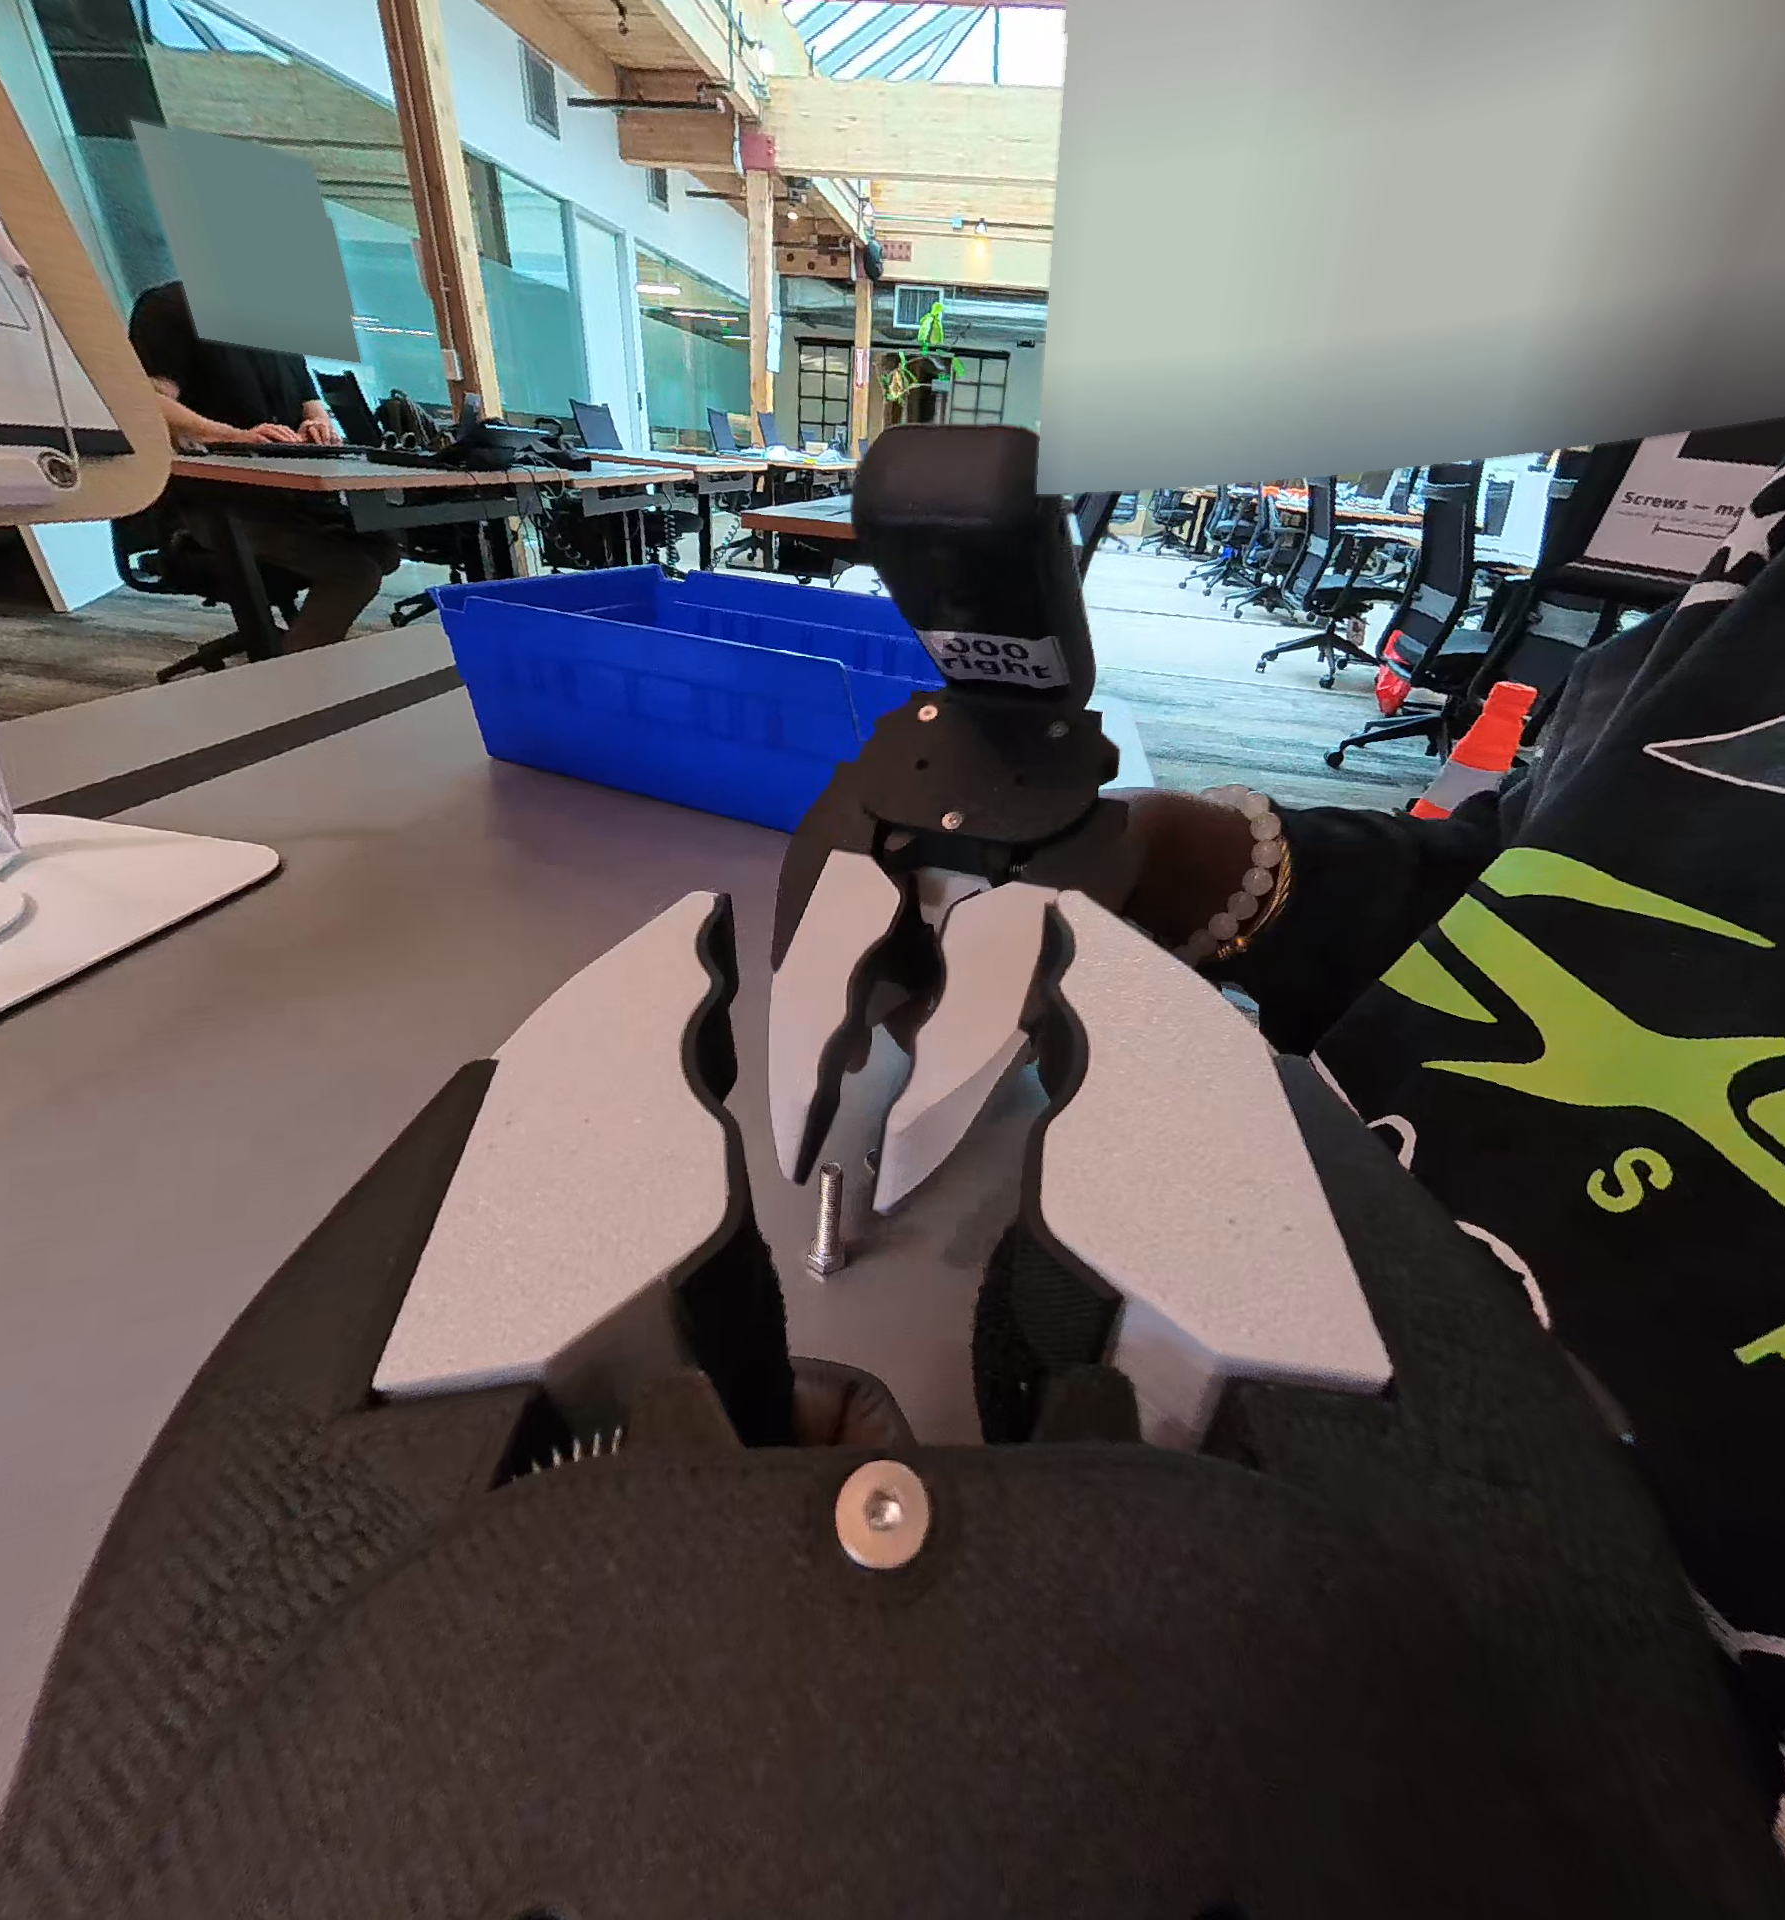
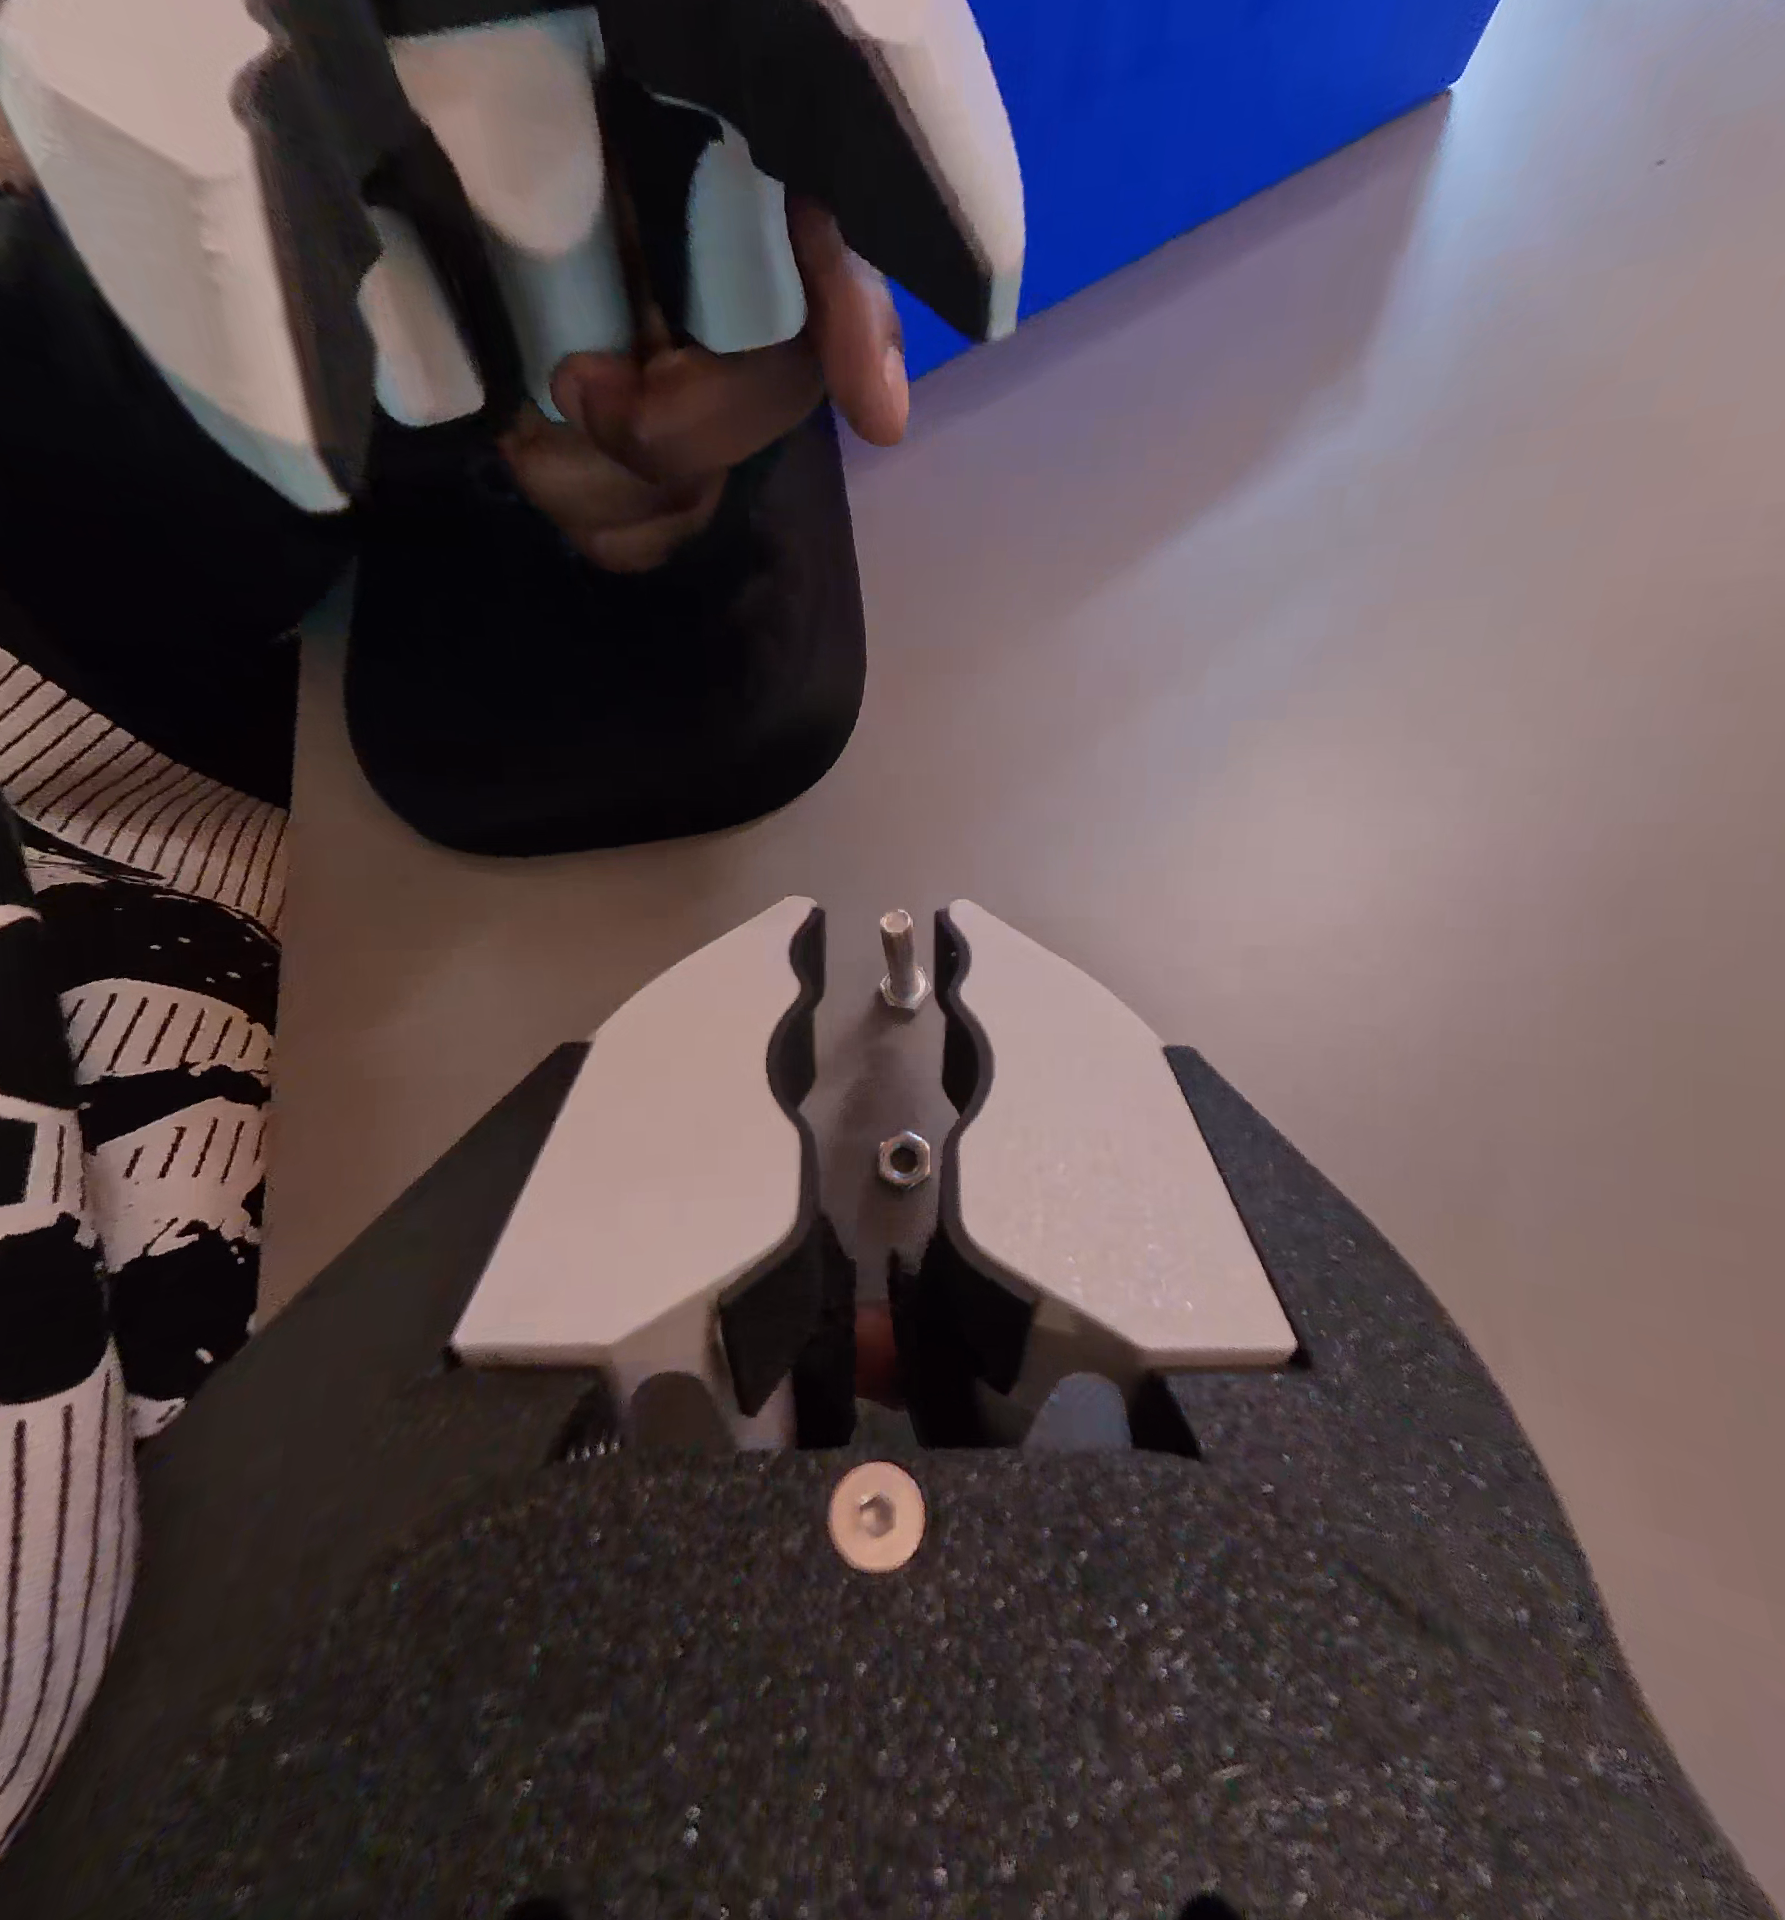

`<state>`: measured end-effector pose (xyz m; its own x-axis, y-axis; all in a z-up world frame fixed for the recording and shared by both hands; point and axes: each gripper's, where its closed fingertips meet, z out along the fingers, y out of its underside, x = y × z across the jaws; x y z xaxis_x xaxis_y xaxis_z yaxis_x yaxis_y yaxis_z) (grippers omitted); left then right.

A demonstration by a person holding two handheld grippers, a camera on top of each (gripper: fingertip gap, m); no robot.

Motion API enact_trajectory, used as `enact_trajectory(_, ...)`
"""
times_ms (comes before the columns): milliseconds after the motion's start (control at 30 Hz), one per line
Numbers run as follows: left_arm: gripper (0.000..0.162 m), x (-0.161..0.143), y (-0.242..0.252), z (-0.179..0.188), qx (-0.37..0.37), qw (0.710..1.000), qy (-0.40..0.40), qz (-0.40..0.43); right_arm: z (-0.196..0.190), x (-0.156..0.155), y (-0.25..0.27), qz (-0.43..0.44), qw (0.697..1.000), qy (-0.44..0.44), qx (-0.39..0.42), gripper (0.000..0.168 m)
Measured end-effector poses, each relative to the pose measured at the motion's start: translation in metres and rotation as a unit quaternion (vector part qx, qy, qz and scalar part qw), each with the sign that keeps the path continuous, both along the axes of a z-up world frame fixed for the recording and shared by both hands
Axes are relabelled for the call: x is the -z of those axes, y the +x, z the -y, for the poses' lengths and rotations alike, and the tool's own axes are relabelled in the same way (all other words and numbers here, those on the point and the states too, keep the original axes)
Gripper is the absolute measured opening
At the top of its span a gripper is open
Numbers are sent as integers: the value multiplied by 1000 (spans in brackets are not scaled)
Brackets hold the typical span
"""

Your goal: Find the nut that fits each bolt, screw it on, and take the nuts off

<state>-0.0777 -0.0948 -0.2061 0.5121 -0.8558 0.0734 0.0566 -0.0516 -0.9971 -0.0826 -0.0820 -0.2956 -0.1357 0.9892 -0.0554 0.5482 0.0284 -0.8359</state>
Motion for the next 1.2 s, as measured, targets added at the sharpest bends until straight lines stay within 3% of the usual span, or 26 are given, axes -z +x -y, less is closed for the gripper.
enact_trajectory(167,56,3,1,-2,-8,1000,-1,-10,-7,-5,0,-7,1000,-5,18,6)
enact_trajectory(433,56,16,2,-30,-146,984,7,-100,-26,-86,15,-83,995,-6,57,6)
enact_trajectory(600,49,14,8,-45,-223,967,31,-119,-23,-117,13,-109,992,5,68,6)
enact_trajectory(900,36,11,5,-53,-280,951,48,-123,-19,-120,1,-119,989,-6,90,6)
enact_trajectory(1200,24,13,4,-55,-289,948,43,-126,-21,-118,-3,-127,987,-10,96,5)
